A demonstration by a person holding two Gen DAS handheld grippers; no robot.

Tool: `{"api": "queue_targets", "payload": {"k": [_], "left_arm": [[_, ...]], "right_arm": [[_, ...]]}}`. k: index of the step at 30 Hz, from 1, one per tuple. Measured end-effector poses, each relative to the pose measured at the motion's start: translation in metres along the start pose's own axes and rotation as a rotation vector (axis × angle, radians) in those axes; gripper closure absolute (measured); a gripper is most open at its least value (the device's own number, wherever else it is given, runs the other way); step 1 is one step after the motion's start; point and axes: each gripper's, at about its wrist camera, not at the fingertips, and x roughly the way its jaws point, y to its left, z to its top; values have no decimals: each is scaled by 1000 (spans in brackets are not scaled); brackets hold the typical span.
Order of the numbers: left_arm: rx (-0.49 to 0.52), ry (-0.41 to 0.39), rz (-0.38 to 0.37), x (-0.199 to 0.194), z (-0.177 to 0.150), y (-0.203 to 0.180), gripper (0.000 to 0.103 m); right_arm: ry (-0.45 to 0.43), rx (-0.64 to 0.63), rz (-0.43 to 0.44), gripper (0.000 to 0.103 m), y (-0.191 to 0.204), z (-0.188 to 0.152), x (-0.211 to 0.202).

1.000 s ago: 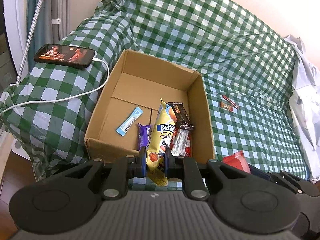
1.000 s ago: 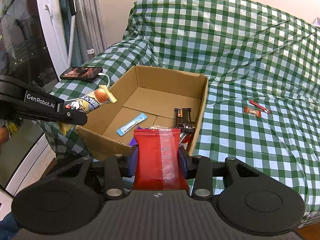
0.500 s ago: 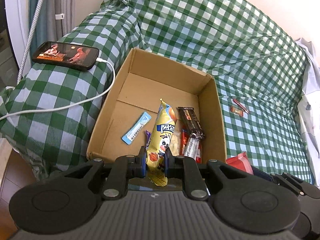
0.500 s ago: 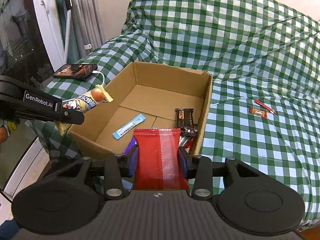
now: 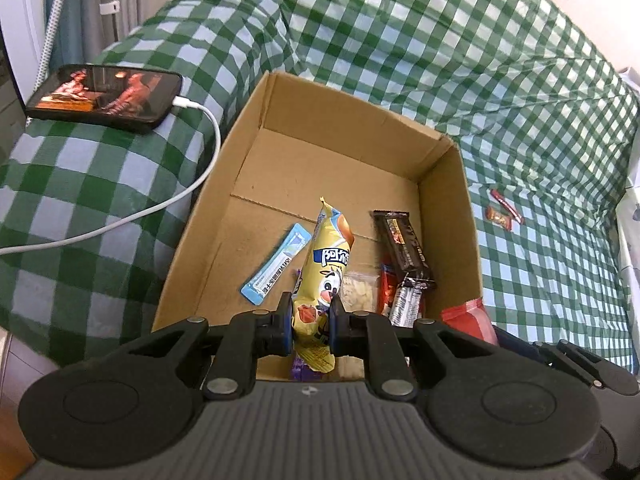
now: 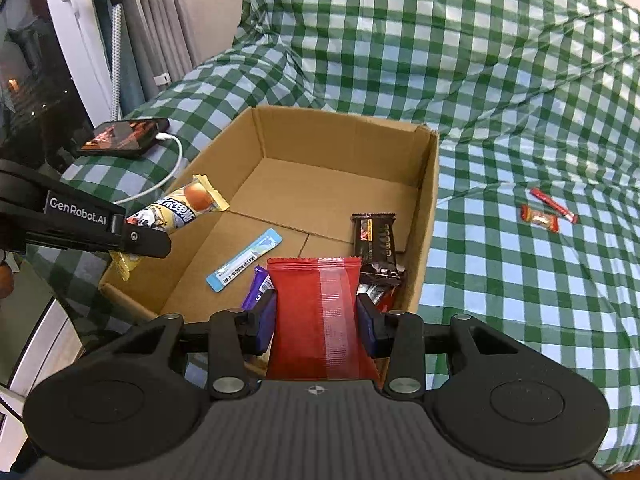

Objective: Organize snacks
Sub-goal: 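Carry the yellow bag and red bag over the box and lower them, then open both tools to drop the yellow and red bags into the box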

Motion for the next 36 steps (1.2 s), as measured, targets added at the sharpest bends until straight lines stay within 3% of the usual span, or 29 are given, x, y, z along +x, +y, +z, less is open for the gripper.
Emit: {"api": "queue_targets", "payload": {"k": [10,19,20,21,22,23,24,28,31,36], "left_arm": [[-5,63,30,46,16,7,85],[-5,93,67,66,21,10,83],[-8,100,77,68,22,11,72],[-9,110,80,70,23,11,44],[-15,122,86,71,24,12,29],[-25,120,96,70,24,13,8],[-35,102,105,67,23,14,1],[-7,67,163,51,11,15,0],[24,91,158,38,-7,16,0],[30,82,149,9,-35,15,0]], "right_arm": [[62,28,8,59,-10,12,46],[65,45,9,58,-16,22,74],[63,51,8,56,-17,23,76],[61,61,6,52,-18,24,77],[61,73,-1,36,-21,24,78],[73,89,-9,29,-23,25,80],[82,106,-16,22,-25,25,80],[84,113,-7,19,-26,20,66],[87,108,-5,9,-21,11,47],[87,75,-15,8,-5,-15,9]]}}
